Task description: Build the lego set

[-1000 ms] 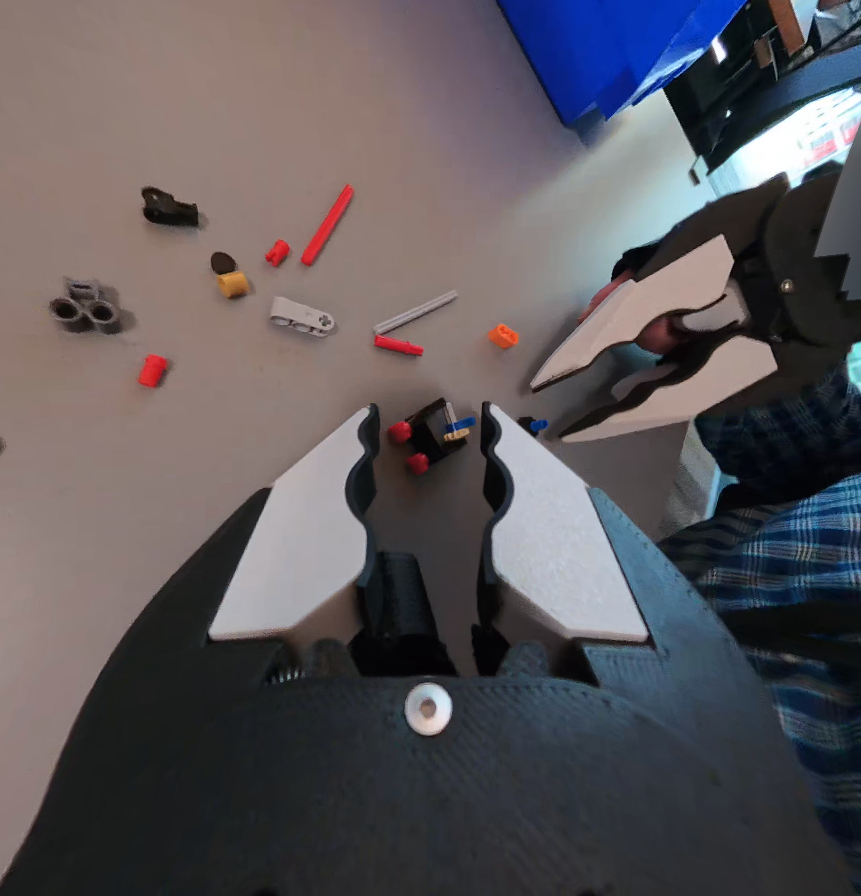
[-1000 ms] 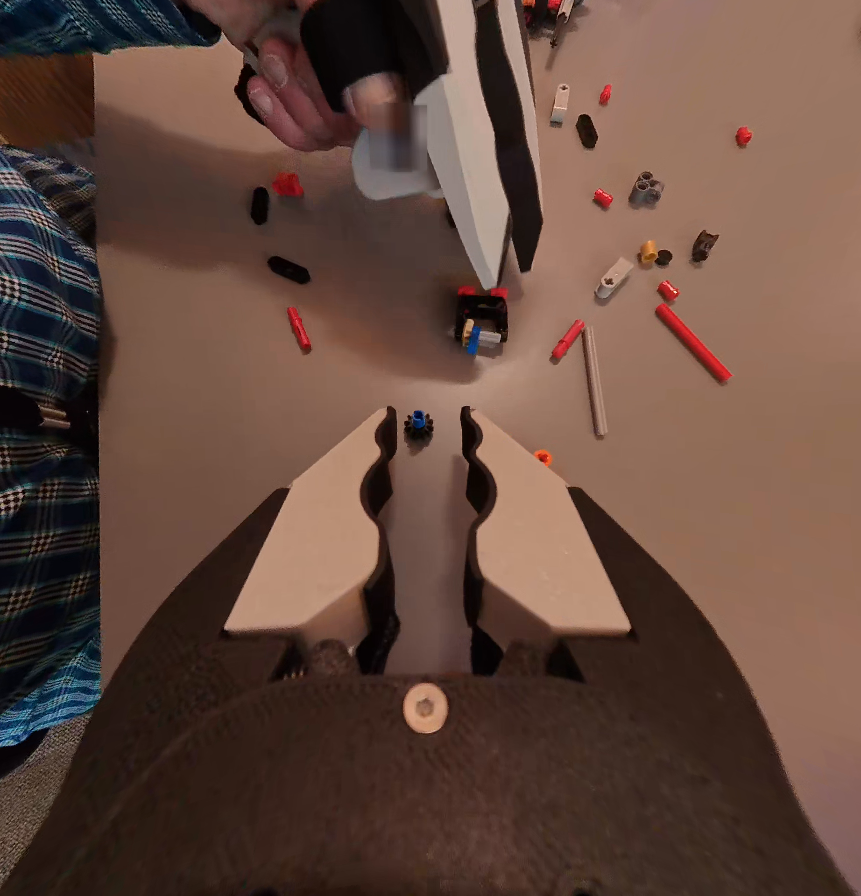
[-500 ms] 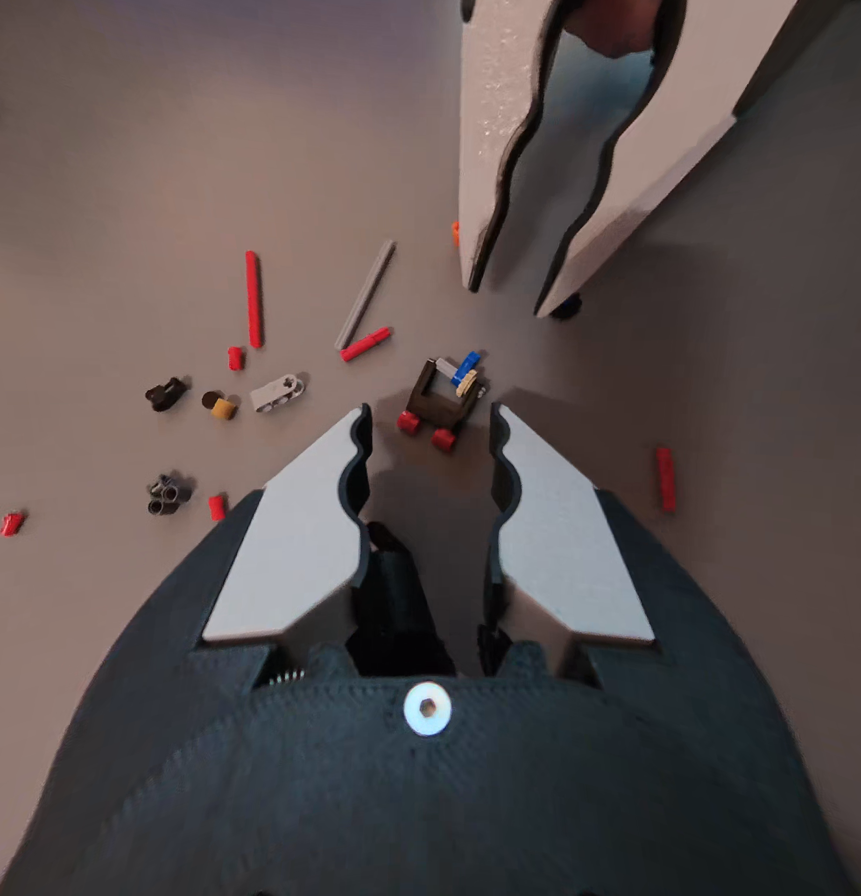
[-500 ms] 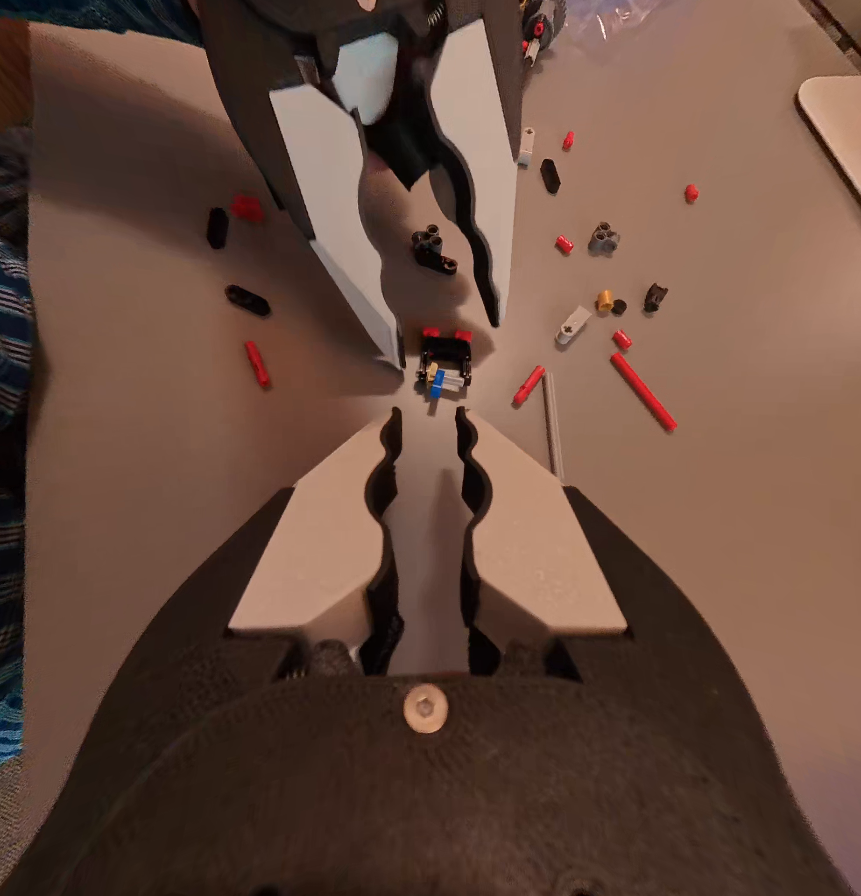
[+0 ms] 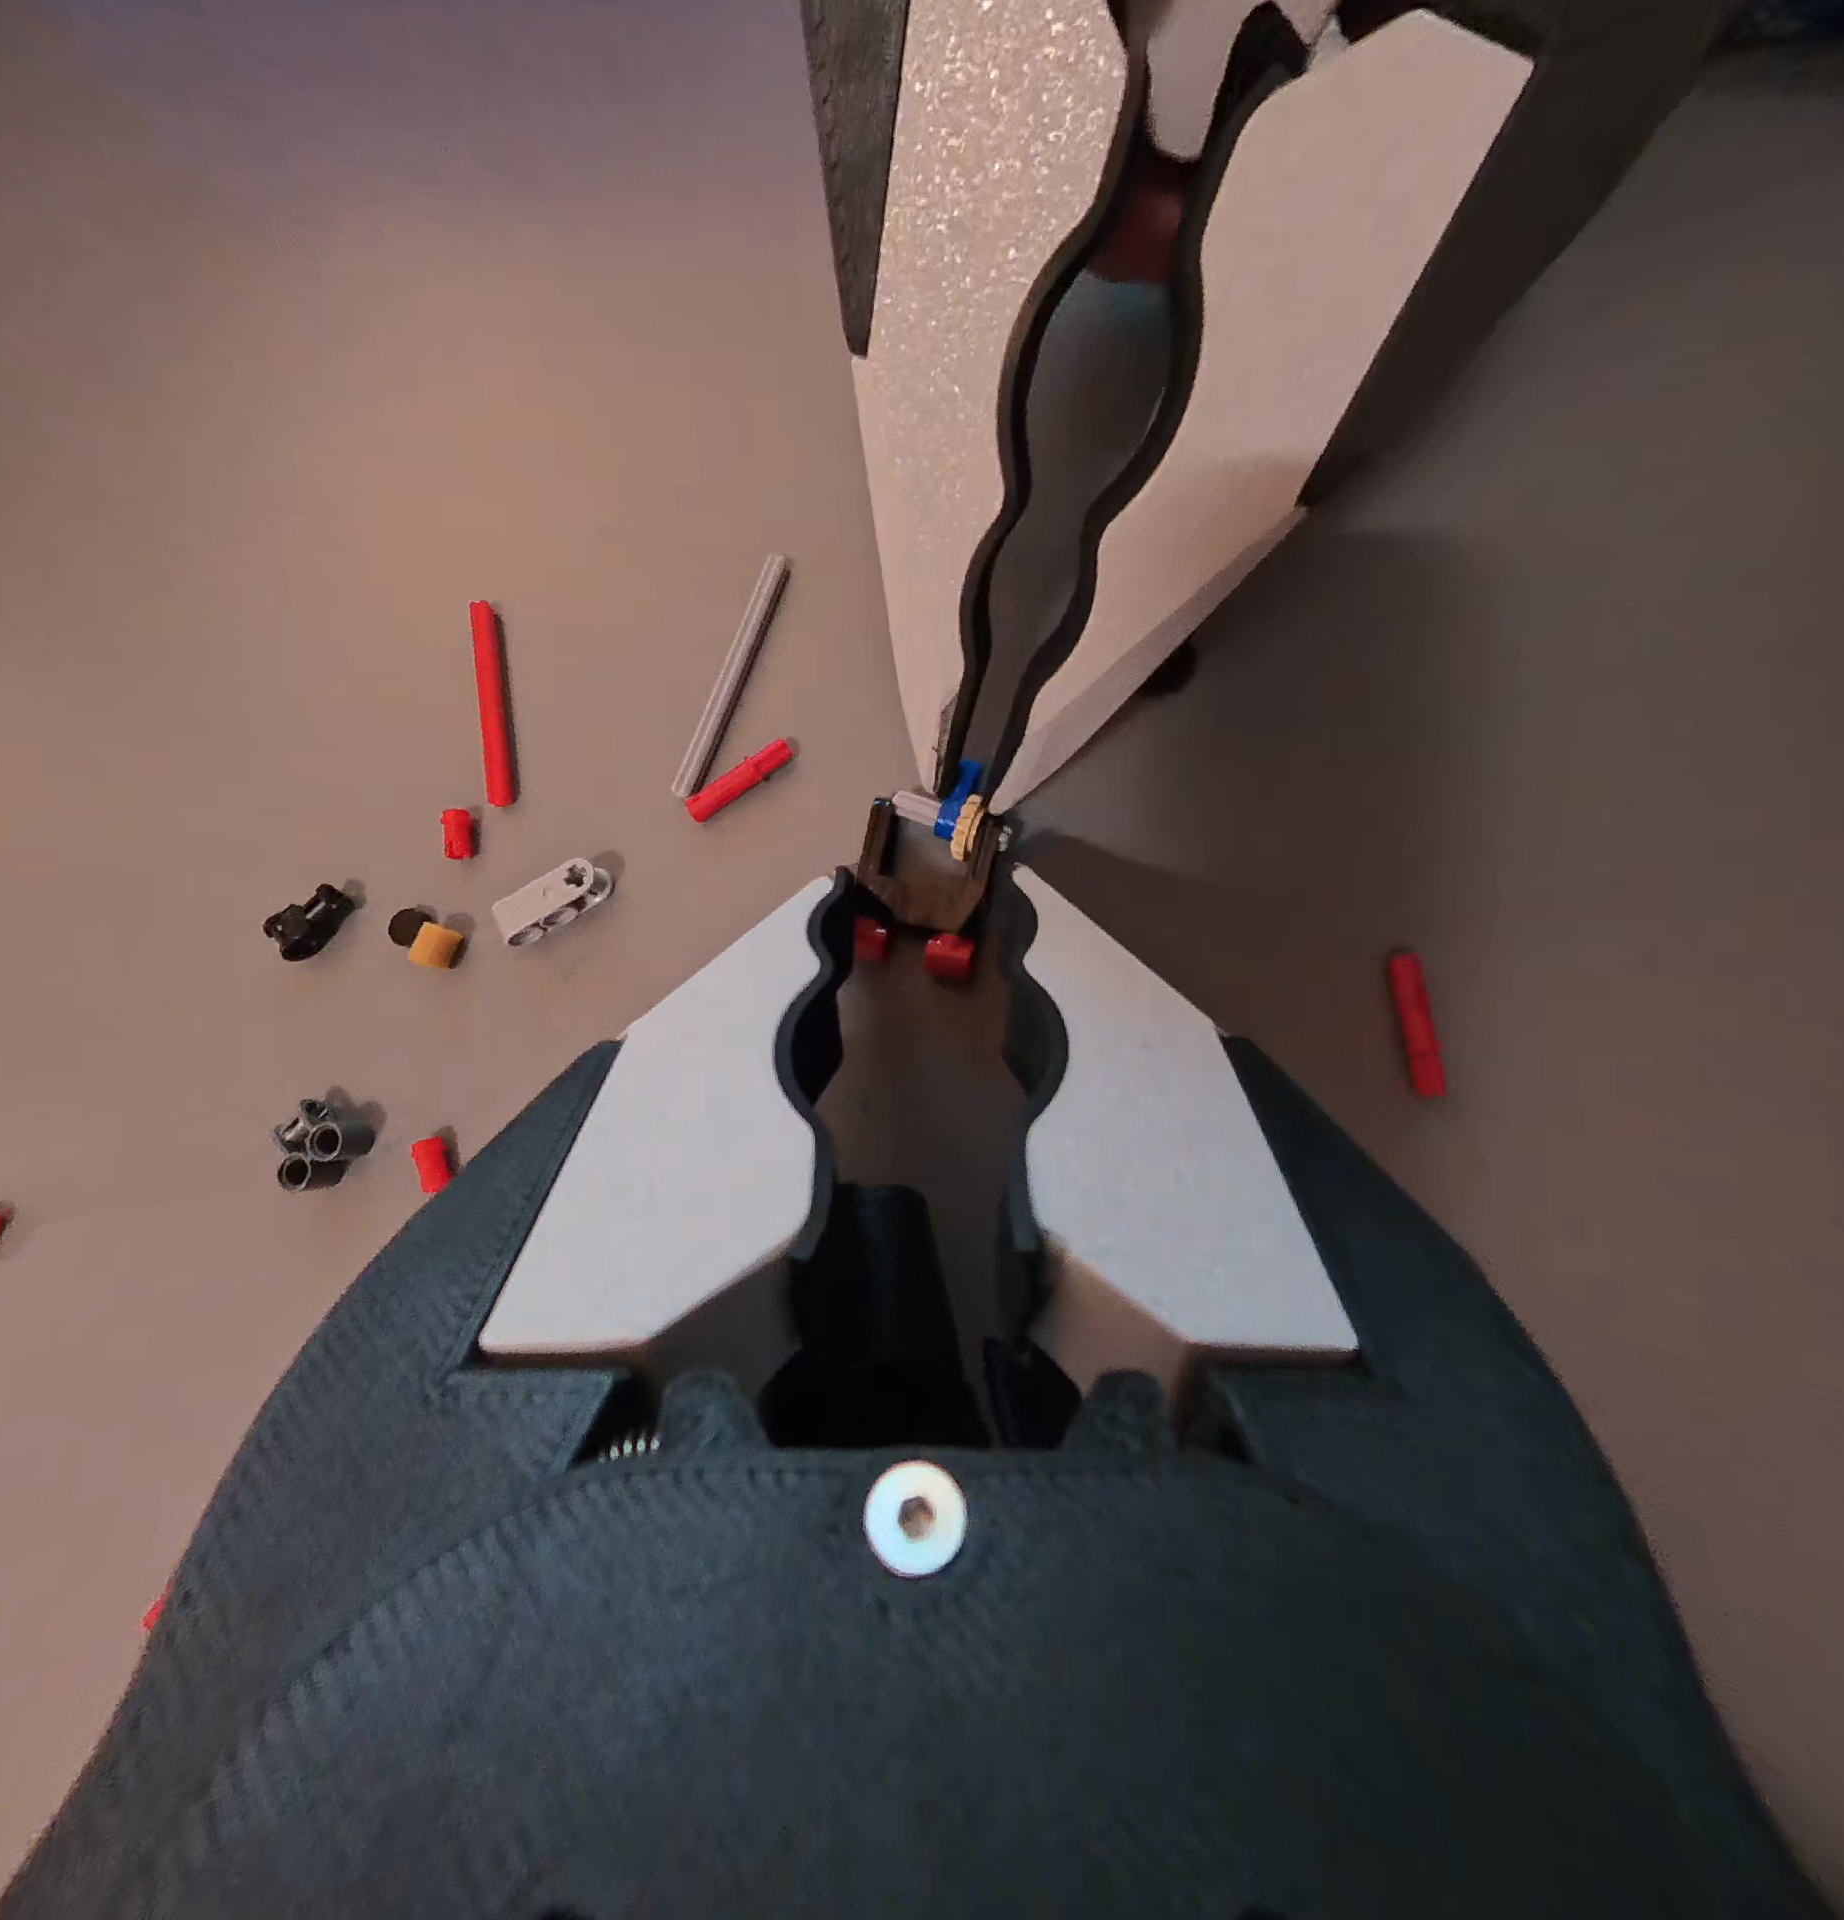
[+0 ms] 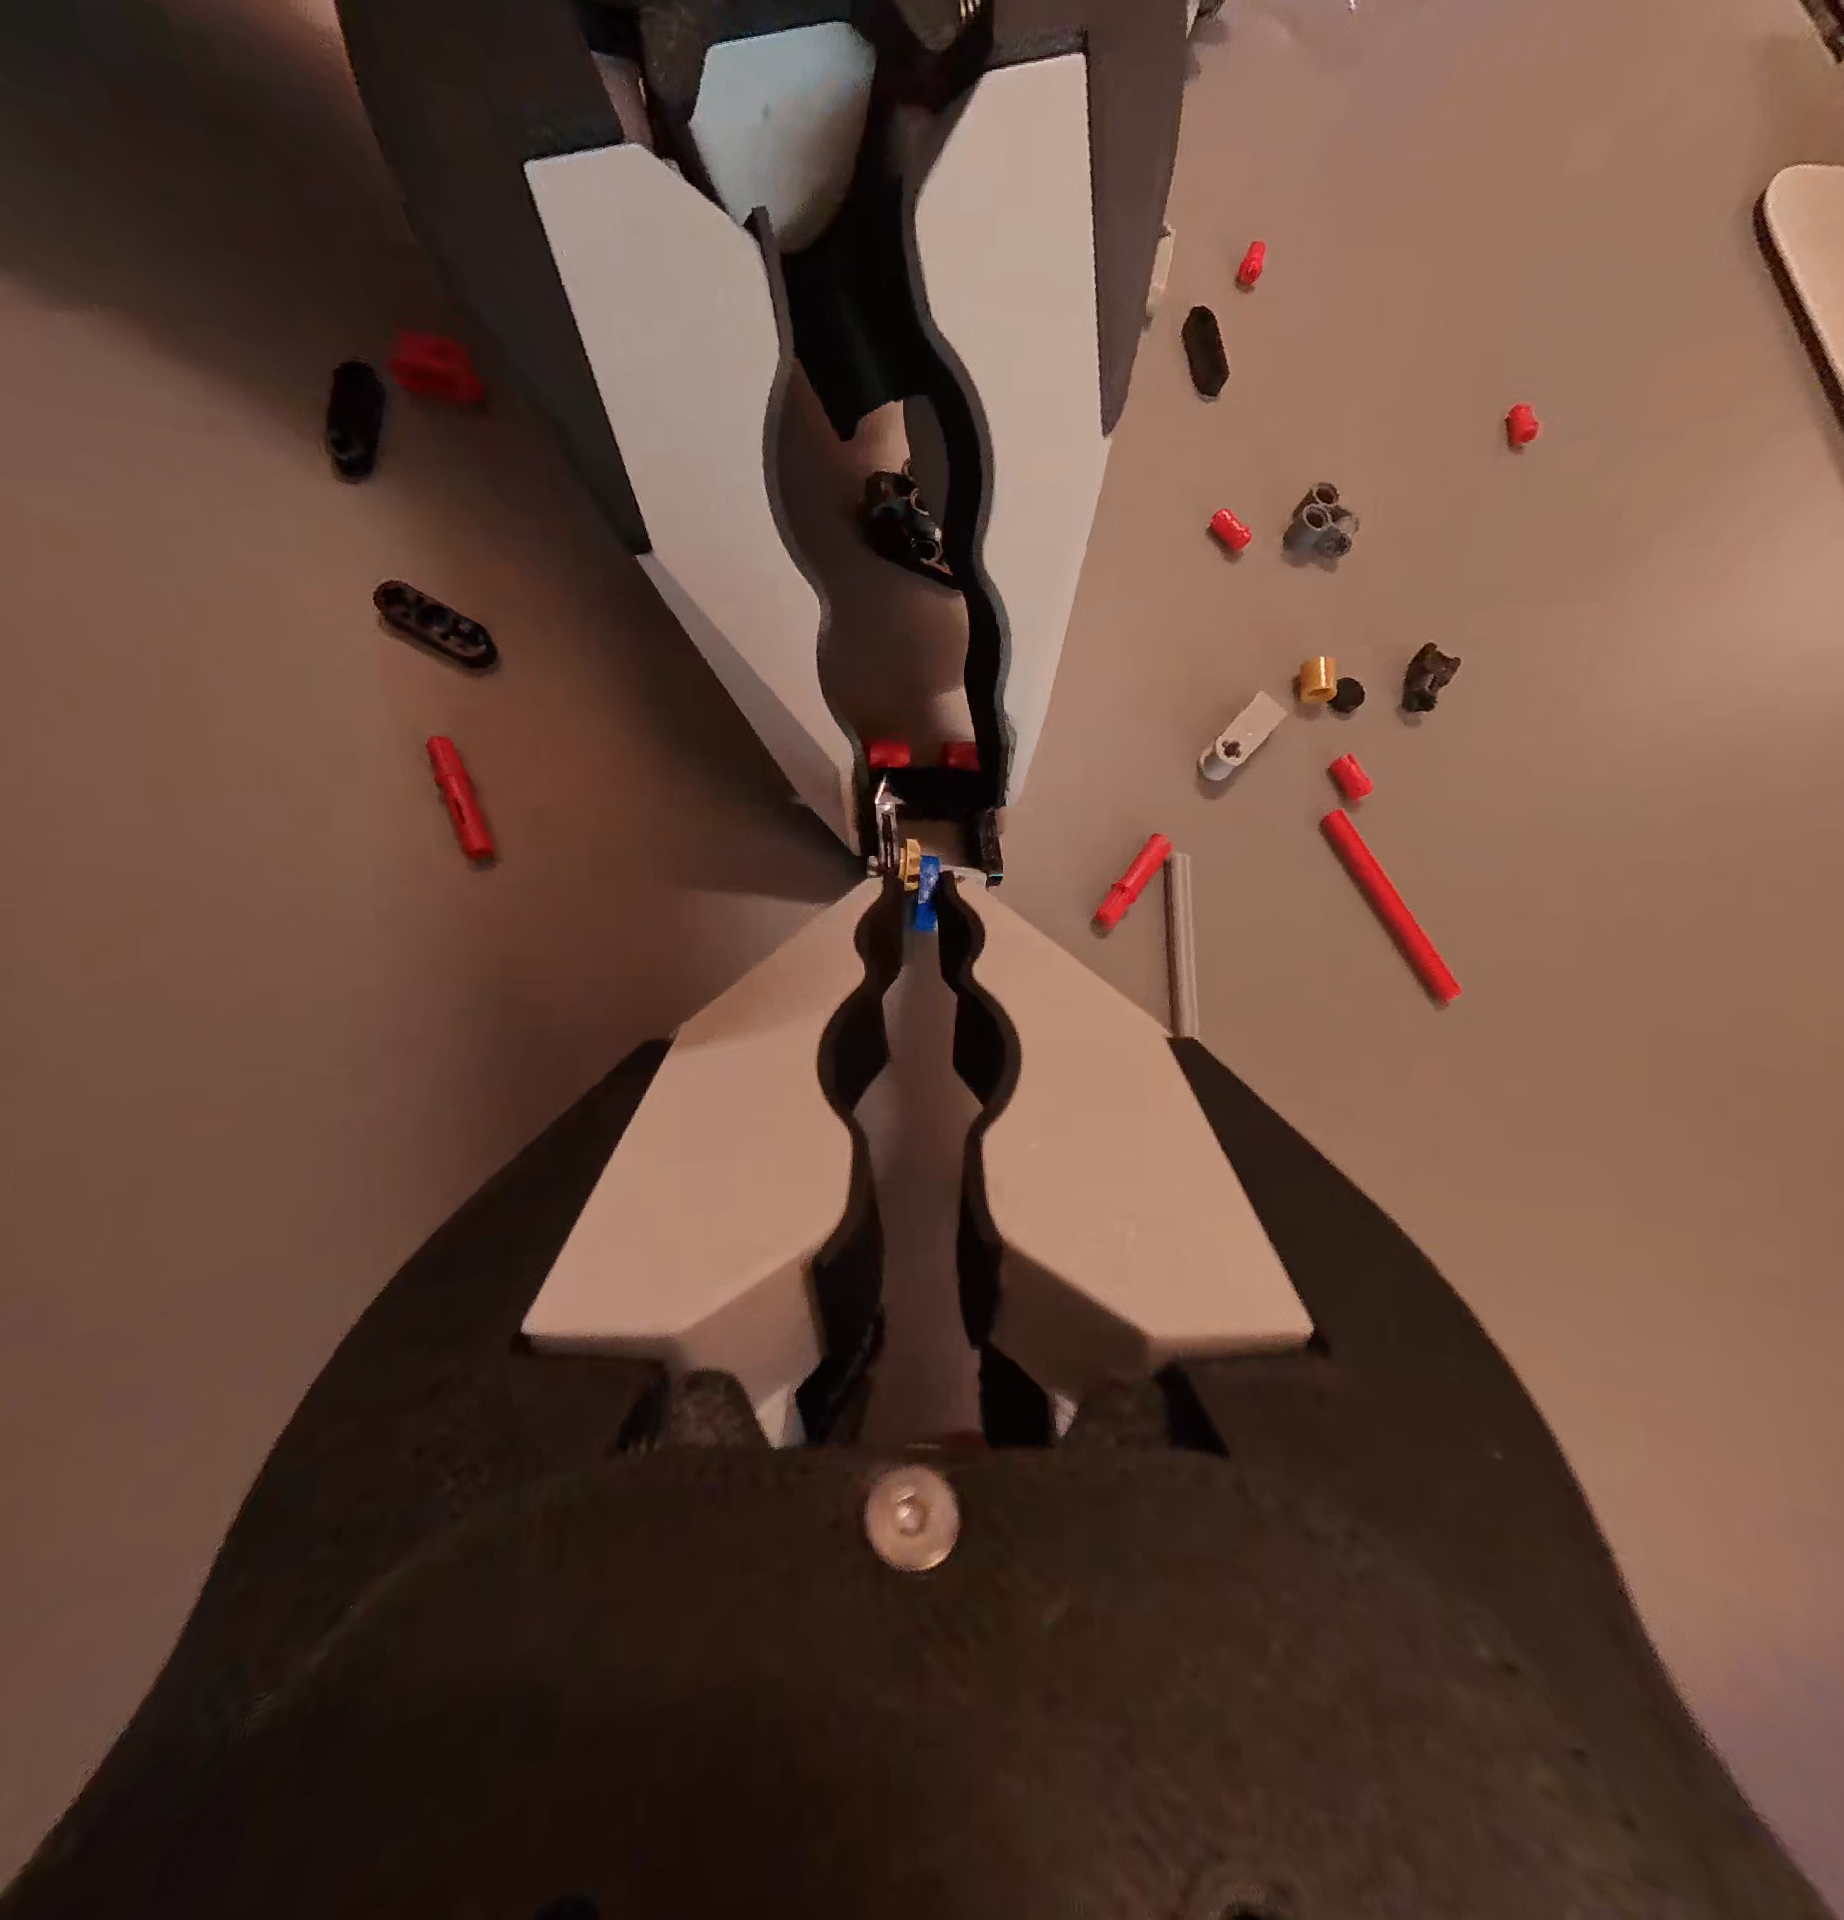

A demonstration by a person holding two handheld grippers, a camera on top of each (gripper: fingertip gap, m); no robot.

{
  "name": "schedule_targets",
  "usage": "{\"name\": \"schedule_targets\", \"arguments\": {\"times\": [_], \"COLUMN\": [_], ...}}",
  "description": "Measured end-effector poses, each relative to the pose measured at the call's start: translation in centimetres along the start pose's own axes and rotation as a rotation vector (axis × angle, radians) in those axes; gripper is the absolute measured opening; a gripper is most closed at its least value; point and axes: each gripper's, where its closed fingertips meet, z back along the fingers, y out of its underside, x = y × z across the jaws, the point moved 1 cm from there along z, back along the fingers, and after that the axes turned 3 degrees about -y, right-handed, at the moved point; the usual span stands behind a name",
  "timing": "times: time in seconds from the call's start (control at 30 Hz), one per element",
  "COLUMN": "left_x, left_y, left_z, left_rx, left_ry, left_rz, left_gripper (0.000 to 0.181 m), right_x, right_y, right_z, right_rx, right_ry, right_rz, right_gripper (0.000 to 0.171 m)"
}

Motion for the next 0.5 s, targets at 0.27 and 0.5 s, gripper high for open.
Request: {"name": "schedule_targets", "arguments": {"times": [0.27,0.5], "left_x": [-0.28,-0.49], "left_y": [-0.17,-0.37], "left_z": [-0.03,-0.13], "left_rx": [-0.020,-0.027], "left_ry": [-0.023,-0.021], "left_rz": [-0.035,-0.054], "left_gripper": [0.024,0.024], "right_x": [0.18,0.34], "right_y": [0.08,0.43], "right_z": [0.27,0.39], "right_rx": [-0.034,-0.019], "right_ry": [-0.025,-0.047], "right_rz": [-0.024,-0.032], "right_gripper": [0.003,0.005]}}
